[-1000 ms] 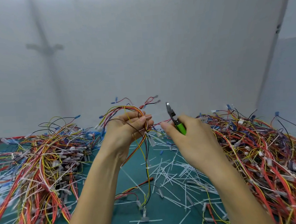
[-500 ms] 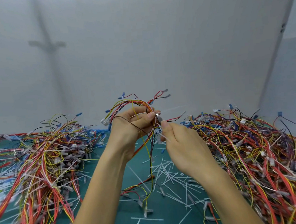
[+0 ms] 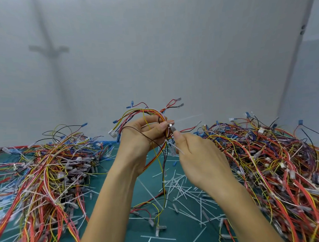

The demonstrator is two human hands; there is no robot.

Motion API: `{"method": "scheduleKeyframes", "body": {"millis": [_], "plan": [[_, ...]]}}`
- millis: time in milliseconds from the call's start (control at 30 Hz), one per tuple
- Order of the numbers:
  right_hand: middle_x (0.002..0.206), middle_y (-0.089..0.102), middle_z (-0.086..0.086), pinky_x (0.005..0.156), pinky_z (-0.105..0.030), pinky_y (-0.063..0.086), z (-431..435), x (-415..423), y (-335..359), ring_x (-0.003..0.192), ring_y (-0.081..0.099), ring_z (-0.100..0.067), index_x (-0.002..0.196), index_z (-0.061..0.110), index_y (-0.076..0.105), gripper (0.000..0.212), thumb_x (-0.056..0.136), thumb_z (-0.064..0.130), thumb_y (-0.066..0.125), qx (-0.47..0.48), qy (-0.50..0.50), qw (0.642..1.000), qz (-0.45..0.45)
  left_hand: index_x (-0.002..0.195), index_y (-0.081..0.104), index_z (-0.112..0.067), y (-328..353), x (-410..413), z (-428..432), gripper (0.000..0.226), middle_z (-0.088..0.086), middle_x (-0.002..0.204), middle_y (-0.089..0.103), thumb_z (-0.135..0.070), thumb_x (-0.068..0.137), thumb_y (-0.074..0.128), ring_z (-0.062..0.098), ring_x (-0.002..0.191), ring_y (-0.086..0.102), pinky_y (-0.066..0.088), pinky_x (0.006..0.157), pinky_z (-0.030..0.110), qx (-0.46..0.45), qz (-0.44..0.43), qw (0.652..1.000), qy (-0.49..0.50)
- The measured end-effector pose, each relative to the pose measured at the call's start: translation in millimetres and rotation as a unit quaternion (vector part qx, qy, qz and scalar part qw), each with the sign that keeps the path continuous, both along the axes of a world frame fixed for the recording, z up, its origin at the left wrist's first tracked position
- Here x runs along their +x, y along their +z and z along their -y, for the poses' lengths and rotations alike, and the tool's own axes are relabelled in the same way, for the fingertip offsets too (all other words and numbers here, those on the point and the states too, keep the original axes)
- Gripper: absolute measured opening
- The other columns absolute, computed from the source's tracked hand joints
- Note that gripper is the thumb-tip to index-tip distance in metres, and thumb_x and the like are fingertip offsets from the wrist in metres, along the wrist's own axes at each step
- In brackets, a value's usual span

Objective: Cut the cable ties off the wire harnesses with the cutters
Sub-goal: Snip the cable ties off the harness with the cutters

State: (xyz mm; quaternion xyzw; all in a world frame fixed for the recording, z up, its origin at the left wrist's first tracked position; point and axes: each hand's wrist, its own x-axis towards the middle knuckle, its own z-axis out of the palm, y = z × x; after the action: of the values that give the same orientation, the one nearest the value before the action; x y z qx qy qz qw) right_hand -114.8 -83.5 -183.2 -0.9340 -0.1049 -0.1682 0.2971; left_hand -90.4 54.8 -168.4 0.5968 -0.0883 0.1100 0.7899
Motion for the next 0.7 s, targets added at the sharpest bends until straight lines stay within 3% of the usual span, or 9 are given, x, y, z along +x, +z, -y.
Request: {"method": "scheduleKeyframes", "body": {"millis": [200,400,600,700], "plan": [[0.081,0.050,0.008,0.067,-0.037,0.032,-0.8,-0.1,-0.6,0.079,0.044,-0.023,0.088,0.033,0.047,0.043,0.101,0.057,0.014,0.003,-0.011,1.000,0.006,0.097,0.066,-0.004,0.3,-0.4,1.5,0.014,0.009,0.090,0.077,-0.002,0.083,0.068,0.015,0.074,0.074,0.053,0.058,0.018,-0.001,0.004,1.000,-0.007],[0.073,0.051,0.005,0.064,-0.038,0.034,-0.6,1.0,-0.7,0.076,0.049,-0.026,0.068,0.027,0.040,0.050,0.101,0.056,0.017,0.030,0.006,1.000,0.008,0.101,0.067,-0.001,0.4,-0.8,1.3,0.018,0.009,0.090,0.077,-0.003,0.083,0.069,0.016,0.074,0.073,0.056,0.062,0.020,0.013,0.002,1.000,-0.004],[0.061,0.049,0.005,0.059,-0.039,0.032,-0.7,1.8,-2.1,0.059,0.044,-0.010,0.061,0.022,0.041,0.055,0.104,0.049,0.021,0.056,0.032,0.998,0.022,0.102,0.063,0.001,-0.2,-1.2,-0.3,0.019,0.009,0.090,0.077,-0.003,0.084,0.069,0.014,0.072,0.073,0.053,0.058,0.019,0.031,0.001,1.000,0.005],[0.066,0.058,0.002,0.062,-0.038,0.038,0.5,4.3,-2.5,0.066,0.054,-0.018,0.063,0.023,0.047,0.055,0.103,0.050,0.022,0.080,0.034,0.996,0.025,0.104,0.063,-0.001,0.2,-0.2,-4.1,0.021,0.008,0.093,0.077,-0.005,0.084,0.069,0.017,0.079,0.075,0.058,0.067,0.024,0.030,-0.001,1.000,0.008]]}}
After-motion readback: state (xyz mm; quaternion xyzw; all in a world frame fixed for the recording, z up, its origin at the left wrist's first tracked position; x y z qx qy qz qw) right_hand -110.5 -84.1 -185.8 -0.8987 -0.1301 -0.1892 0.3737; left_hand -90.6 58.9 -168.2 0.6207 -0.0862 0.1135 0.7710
